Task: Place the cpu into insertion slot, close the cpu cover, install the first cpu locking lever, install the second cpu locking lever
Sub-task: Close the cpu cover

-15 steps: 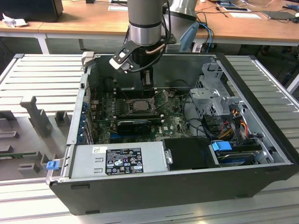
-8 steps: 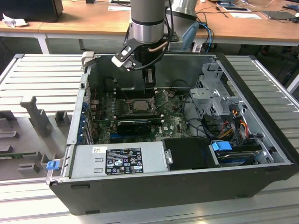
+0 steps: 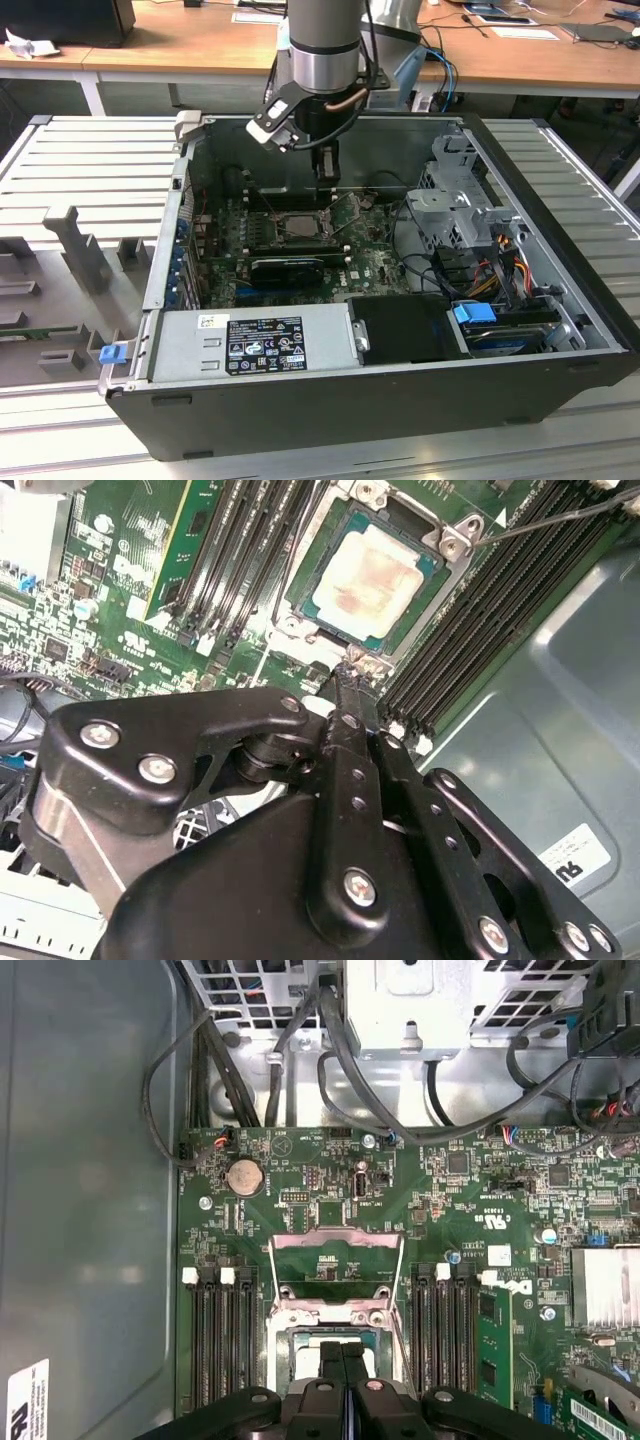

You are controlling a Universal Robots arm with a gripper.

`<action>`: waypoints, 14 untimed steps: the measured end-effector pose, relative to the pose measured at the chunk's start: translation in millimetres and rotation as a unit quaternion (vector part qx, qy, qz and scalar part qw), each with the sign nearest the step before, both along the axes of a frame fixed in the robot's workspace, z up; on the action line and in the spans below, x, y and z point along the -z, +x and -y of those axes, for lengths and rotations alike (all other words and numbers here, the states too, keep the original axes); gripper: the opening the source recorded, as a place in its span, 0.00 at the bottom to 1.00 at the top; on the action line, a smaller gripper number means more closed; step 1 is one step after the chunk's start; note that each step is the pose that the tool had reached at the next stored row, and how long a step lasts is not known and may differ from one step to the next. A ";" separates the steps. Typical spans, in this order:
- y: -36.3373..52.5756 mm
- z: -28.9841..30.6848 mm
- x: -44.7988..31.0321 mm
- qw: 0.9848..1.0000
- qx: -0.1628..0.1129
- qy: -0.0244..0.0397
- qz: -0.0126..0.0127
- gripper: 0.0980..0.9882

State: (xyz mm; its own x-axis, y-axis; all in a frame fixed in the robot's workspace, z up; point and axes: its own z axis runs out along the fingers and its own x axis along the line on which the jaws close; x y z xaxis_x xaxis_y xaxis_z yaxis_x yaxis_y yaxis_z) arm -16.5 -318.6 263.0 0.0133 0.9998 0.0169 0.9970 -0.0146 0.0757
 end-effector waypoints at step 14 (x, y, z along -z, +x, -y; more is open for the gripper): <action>9.6 0.0 -0.9 1.000 0.000 0.000 -0.001 0.01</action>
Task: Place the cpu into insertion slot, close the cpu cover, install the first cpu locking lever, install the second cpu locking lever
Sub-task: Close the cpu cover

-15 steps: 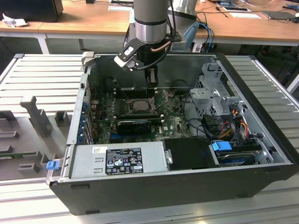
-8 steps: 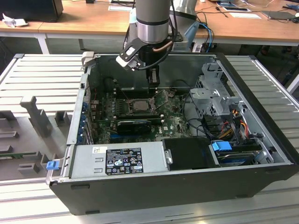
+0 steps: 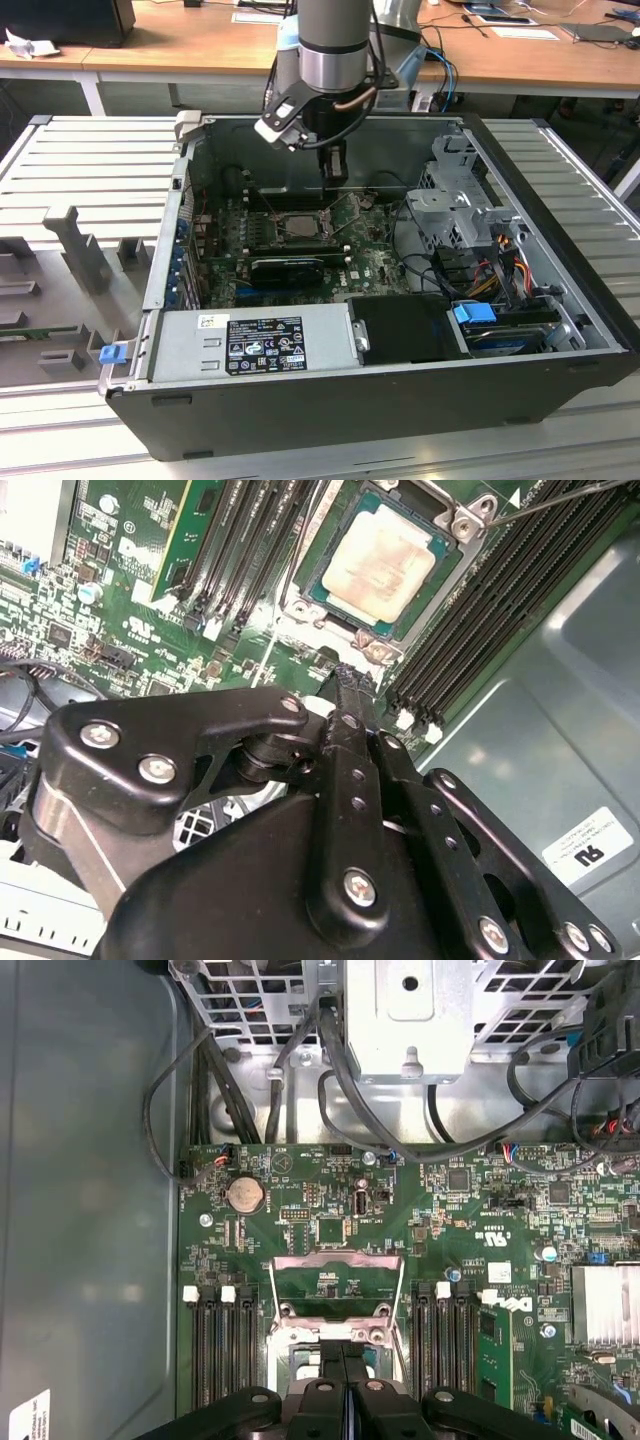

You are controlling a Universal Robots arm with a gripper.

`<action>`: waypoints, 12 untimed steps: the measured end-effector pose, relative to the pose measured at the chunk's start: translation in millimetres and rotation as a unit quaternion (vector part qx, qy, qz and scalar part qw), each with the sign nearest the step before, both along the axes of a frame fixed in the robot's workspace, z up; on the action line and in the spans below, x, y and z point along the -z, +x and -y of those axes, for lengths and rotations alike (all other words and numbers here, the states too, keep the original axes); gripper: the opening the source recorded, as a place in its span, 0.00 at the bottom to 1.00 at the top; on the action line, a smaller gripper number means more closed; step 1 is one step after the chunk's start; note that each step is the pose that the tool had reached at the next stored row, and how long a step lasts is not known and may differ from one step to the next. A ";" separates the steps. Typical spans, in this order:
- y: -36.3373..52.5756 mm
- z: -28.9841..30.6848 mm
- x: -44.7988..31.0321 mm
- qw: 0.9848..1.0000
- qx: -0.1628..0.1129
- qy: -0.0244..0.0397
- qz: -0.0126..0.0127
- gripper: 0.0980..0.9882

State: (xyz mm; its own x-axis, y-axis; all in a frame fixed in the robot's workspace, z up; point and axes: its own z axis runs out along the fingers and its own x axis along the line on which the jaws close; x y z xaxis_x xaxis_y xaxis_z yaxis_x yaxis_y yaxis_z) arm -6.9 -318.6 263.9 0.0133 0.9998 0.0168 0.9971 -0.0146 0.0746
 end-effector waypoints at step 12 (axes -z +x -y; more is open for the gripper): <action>11.7 0.0 -0.2 1.000 0.000 0.000 -0.001 0.01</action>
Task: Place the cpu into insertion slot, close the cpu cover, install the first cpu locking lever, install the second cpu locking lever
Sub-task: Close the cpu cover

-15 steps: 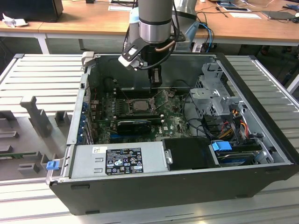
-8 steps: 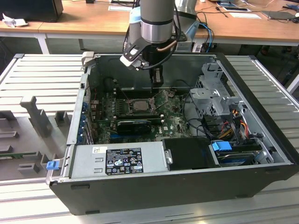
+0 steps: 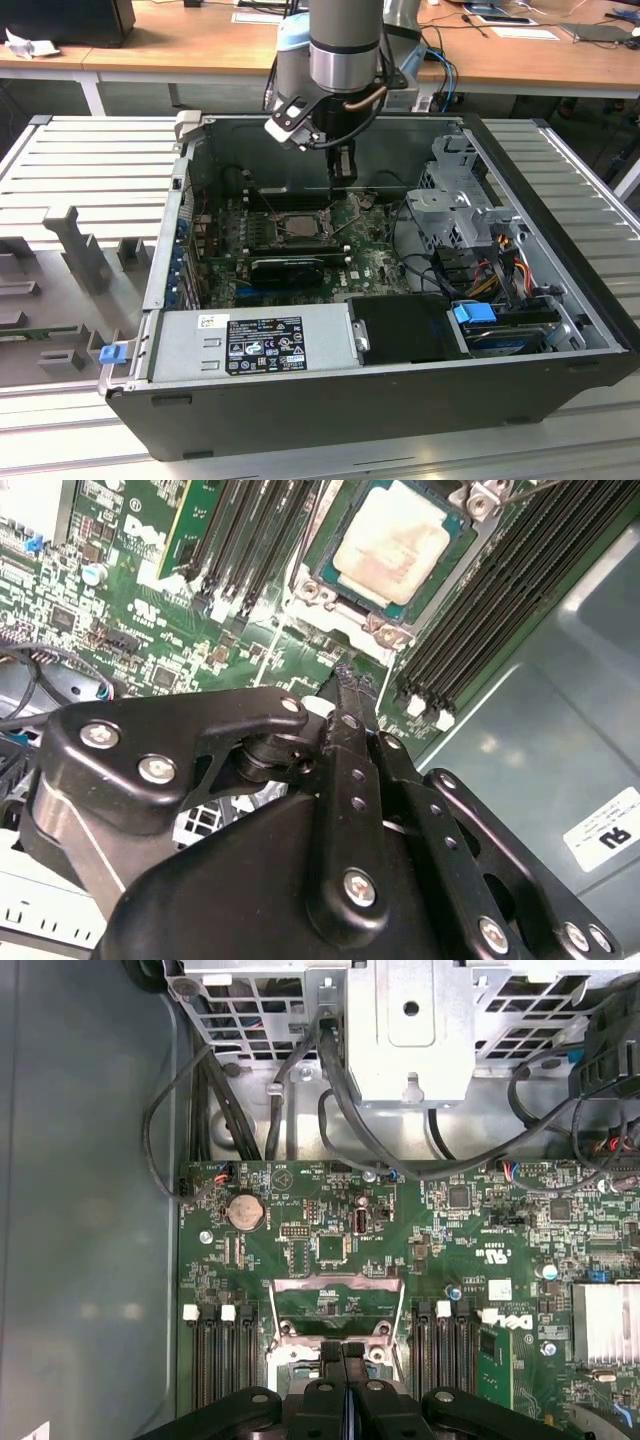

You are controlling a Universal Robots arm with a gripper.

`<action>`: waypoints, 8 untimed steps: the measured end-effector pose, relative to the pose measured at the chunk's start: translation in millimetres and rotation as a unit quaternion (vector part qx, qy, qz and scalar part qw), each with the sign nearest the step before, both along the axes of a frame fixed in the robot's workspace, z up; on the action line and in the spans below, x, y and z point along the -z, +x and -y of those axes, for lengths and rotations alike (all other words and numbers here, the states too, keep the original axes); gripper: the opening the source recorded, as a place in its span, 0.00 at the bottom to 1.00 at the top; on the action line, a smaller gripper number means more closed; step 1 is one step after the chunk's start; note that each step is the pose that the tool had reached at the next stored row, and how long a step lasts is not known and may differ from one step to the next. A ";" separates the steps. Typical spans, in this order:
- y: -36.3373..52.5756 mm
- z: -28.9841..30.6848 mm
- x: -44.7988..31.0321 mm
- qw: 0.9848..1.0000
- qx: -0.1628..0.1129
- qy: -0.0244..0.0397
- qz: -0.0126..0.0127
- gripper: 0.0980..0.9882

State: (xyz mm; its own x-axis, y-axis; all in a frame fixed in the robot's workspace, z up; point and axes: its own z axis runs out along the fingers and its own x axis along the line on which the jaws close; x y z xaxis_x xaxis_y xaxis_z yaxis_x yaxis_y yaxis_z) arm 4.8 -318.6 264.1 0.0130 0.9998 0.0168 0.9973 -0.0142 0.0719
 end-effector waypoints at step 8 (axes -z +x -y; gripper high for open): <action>15.6 0.0 0.1 1.000 -0.001 0.000 -0.003 0.01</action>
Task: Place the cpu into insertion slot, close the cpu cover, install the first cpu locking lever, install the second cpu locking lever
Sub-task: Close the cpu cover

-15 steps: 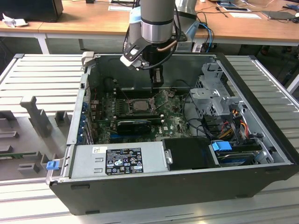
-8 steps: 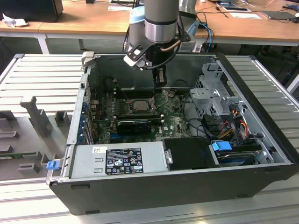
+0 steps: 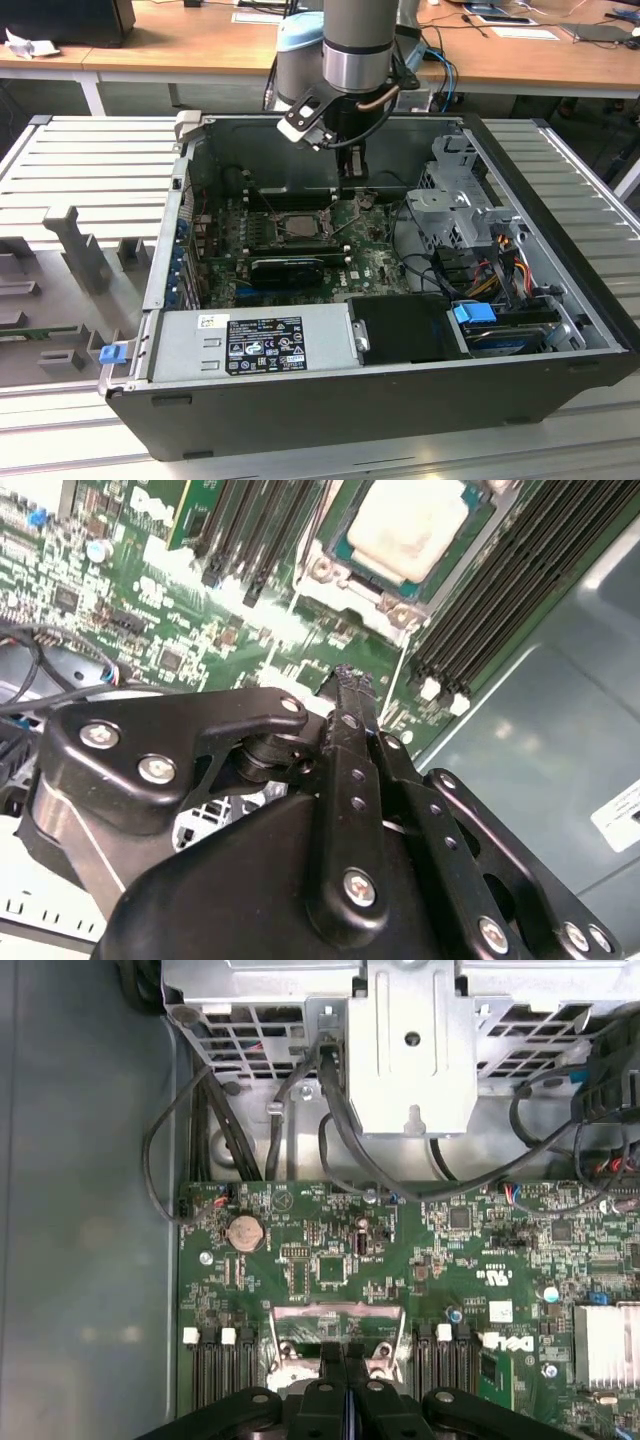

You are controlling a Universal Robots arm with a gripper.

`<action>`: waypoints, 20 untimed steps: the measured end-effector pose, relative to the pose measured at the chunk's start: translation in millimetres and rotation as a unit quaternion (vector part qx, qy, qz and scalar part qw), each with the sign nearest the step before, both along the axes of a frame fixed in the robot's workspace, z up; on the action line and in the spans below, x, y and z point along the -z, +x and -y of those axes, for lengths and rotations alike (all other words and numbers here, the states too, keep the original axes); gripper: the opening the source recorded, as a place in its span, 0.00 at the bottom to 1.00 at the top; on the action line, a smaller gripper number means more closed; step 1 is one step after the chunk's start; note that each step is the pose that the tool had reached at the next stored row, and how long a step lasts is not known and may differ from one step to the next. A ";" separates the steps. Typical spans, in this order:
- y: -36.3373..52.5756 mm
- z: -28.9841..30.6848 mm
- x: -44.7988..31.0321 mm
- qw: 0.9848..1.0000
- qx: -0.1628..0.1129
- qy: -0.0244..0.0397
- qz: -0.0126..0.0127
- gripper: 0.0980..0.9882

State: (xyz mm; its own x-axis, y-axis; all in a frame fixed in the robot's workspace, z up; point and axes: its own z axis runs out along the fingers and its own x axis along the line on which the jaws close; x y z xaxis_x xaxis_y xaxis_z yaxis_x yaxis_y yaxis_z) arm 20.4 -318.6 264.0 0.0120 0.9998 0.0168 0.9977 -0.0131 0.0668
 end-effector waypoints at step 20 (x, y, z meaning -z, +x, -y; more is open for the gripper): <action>36.9 -0.1 5.5 1.000 -0.001 0.000 -0.004 0.01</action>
State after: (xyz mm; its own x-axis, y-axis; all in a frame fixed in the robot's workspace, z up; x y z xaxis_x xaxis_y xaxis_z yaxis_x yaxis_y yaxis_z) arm 57.3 -318.5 258.5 0.0094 0.9998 0.0169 0.9982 -0.0103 0.0582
